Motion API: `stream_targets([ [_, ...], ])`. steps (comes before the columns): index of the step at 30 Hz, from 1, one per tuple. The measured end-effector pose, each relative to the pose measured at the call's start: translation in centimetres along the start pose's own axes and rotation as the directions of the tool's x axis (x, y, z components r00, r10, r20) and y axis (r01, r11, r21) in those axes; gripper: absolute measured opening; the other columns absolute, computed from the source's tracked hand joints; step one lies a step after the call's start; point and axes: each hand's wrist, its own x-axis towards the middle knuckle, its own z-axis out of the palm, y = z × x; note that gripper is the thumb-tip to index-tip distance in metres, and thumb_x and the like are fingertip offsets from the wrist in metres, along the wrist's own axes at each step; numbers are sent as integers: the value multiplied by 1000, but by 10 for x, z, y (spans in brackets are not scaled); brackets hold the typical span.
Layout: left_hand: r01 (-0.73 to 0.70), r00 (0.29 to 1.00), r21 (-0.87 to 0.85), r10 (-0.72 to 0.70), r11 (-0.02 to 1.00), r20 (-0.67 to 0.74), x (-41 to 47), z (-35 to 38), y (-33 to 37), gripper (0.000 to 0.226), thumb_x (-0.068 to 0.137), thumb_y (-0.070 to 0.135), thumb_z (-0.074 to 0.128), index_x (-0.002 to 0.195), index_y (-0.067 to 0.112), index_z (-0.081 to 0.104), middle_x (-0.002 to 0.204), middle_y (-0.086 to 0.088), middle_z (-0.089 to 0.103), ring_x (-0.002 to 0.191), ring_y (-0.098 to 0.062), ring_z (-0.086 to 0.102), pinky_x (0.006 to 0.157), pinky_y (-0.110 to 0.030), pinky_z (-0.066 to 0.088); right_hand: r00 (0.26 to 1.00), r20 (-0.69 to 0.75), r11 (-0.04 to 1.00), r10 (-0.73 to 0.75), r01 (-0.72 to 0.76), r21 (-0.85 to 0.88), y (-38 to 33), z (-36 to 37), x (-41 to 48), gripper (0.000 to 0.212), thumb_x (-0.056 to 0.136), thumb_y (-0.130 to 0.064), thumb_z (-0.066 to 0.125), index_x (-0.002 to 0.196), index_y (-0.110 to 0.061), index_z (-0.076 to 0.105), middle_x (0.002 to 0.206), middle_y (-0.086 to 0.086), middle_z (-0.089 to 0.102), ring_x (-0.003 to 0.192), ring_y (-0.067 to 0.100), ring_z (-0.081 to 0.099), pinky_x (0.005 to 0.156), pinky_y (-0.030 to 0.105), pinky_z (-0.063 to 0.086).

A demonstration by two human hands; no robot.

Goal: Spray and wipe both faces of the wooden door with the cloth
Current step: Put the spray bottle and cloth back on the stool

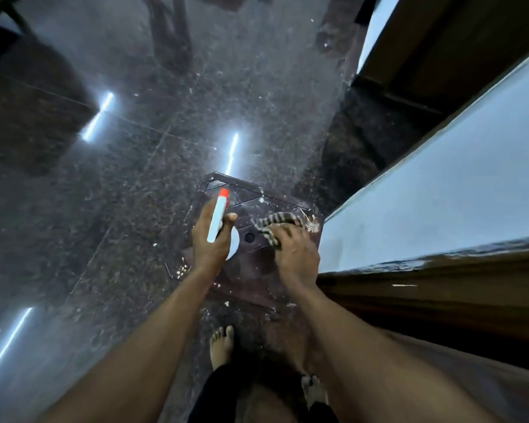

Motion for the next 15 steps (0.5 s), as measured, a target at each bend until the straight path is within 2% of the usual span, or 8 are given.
stream_targets([
  [2, -19, 997, 26, 17, 999, 69, 17, -1, -24, 34, 84, 22, 63, 116, 12, 61, 101, 13, 68, 90, 7, 62, 83, -17, 45, 980, 200, 999, 25, -15, -52, -1, 39, 2, 54, 87, -8, 59, 138, -25, 56, 144, 3, 52, 132, 30, 46, 101, 41, 48],
  [4, -13, 994, 39, 9, 999, 110, 28, -5, -45, 34, 84, 17, 63, 117, 24, 60, 97, 23, 68, 90, 9, 61, 82, -11, 43, 918, 387, 996, 85, -73, -46, -3, 70, -1, 58, 96, -14, 52, 152, -23, 37, 162, 5, 27, 150, 32, 17, 117, 43, 32],
  [6, -33, 989, 93, 20, 995, 146, 40, -12, -60, 41, 82, 21, 65, 122, 29, 57, 96, 20, 67, 90, 5, 61, 82, -10, 42, 884, 450, 992, 125, -108, -65, -7, 93, 3, 64, 101, -25, 49, 158, -21, 19, 167, 4, 6, 153, 30, -5, 123, 41, 19],
  [7, -54, 983, 133, 30, 990, 179, 47, -17, -69, 46, 82, 25, 66, 126, 27, 54, 103, 15, 67, 94, 1, 61, 85, -11, 42, 874, 466, 991, 134, -116, -67, -11, 102, 8, 67, 102, -29, 48, 159, -21, 13, 167, 4, 1, 153, 30, -9, 124, 40, 15],
  [9, -54, 977, 198, 10, 979, 214, 58, -30, -85, 64, 77, 35, 71, 135, 24, 45, 126, 7, 59, 112, -6, 56, 95, -17, 41, 865, 485, 992, 128, -115, -58, -18, 111, 13, 69, 103, -30, 46, 160, -19, 8, 167, 5, -2, 153, 29, -10, 125, 39, 12],
  [11, 27, 974, 236, -79, 971, 213, 63, -38, -101, 87, 66, 46, 76, 140, 25, 35, 141, 9, 45, 126, -6, 46, 101, -22, 37, 869, 474, 990, 140, -138, -39, -20, 115, 13, 70, 103, -30, 45, 160, -17, 6, 167, 6, 0, 153, 28, -6, 124, 36, 9],
  [13, 163, 972, 264, -200, 951, 123, 59, -42, -112, 104, 57, 48, 81, 143, 22, 29, 145, 6, 39, 129, -6, 41, 103, -24, 34, 879, 452, 987, 152, -158, -25, -21, 111, 12, 70, 104, -32, 44, 160, -16, 5, 167, 5, 0, 154, 25, -4, 125, 35, 8],
  [15, 253, 961, 335, -274, 908, 16, 54, -41, -116, 104, 59, 43, 85, 143, 17, 29, 143, -1, 40, 129, -14, 41, 105, -30, 34, 900, 401, 983, 172, -184, -8, -20, 101, 14, 70, 103, -34, 43, 160, -15, 6, 167, 4, 0, 154, 22, -3, 125, 36, 11],
])
